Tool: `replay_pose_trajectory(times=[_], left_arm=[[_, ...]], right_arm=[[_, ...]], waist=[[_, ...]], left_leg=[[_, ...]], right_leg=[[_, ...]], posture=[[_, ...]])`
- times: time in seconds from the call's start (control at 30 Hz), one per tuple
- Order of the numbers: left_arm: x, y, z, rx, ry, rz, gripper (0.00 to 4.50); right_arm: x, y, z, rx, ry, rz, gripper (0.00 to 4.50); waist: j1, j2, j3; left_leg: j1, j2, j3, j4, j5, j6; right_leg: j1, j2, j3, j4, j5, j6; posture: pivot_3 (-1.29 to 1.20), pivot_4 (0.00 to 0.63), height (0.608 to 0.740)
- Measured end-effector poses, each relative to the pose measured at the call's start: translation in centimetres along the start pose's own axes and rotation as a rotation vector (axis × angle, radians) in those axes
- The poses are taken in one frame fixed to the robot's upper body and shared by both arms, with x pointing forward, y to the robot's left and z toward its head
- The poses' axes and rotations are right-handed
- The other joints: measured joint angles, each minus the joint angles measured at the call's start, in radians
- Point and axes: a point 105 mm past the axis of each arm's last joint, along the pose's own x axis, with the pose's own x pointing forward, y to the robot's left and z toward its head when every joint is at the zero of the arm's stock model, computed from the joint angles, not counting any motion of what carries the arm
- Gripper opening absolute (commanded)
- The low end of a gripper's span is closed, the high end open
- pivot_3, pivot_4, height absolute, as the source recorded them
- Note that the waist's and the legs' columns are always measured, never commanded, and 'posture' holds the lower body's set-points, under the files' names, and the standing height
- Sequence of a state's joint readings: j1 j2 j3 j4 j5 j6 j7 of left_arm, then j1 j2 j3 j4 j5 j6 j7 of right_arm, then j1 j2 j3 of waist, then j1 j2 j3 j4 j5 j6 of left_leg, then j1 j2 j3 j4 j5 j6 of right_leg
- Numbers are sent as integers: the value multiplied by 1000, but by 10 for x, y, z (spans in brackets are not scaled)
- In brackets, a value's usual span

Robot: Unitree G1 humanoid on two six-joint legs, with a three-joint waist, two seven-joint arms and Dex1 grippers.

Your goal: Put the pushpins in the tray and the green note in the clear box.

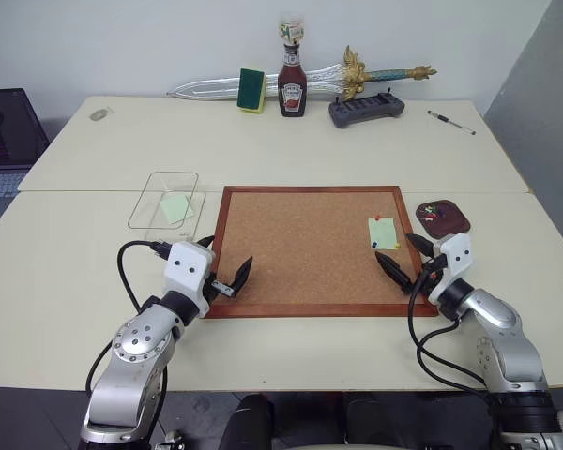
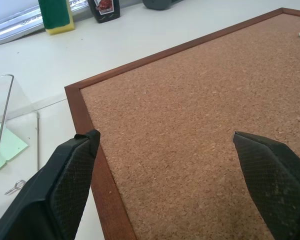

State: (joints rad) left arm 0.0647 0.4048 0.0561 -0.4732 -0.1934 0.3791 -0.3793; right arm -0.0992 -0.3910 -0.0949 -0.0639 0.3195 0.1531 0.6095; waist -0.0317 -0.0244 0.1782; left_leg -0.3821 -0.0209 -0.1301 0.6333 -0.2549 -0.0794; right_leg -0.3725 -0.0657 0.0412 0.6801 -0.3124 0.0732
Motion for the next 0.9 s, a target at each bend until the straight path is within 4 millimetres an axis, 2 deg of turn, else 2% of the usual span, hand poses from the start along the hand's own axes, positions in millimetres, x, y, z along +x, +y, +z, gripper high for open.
replay_pose_trajectory(times=[0.37, 0.53, 0.6, 0.63, 0.73, 0.9], left_arm=[[0, 0, 2, 13, -13, -8, 4489], [5, 5, 15, 21, -55, -35, 4489], [7, 5, 22, 26, -78, -76, 4146], [7, 5, 22, 27, -81, -85, 4089], [10, -2, 23, 33, -88, -180, 3558], [28, -5, 26, 34, -103, -246, 2690]], right_arm=[[1, 3, 4, 0, -1, 10, 4500], [2, 6, 8, -3, -12, 17, 4500], [2, 6, 8, -2, -14, 17, 4500], [2, 6, 8, -1, -14, 16, 4500], [2, 6, 8, 5, -19, 17, 4500], [2, 11, 17, -18, -44, 32, 4500]], waist=[[0, 0, 0], [0, 0, 0], [0, 0, 0], [0, 0, 0], [0, 0, 0], [0, 0, 0]], left_leg=[[0, 0, 0, 0, 0, 0], [0, 0, 0, 0, 0, 0], [0, 0, 0, 0, 0, 0], [0, 0, 0, 0, 0, 0], [0, 0, 0, 0, 0, 0], [0, 0, 0, 0, 0, 0]], right_leg=[[0, 0, 0, 0, 0, 0], [0, 0, 0, 0, 0, 0], [0, 0, 0, 0, 0, 0], [0, 0, 0, 0, 0, 0], [0, 0, 0, 0, 0, 0], [0, 0, 0, 0, 0, 0]], posture=[[0, 150, 740], [0, 150, 740], [0, 150, 740], [0, 150, 740], [0, 150, 740], [0, 150, 740]])
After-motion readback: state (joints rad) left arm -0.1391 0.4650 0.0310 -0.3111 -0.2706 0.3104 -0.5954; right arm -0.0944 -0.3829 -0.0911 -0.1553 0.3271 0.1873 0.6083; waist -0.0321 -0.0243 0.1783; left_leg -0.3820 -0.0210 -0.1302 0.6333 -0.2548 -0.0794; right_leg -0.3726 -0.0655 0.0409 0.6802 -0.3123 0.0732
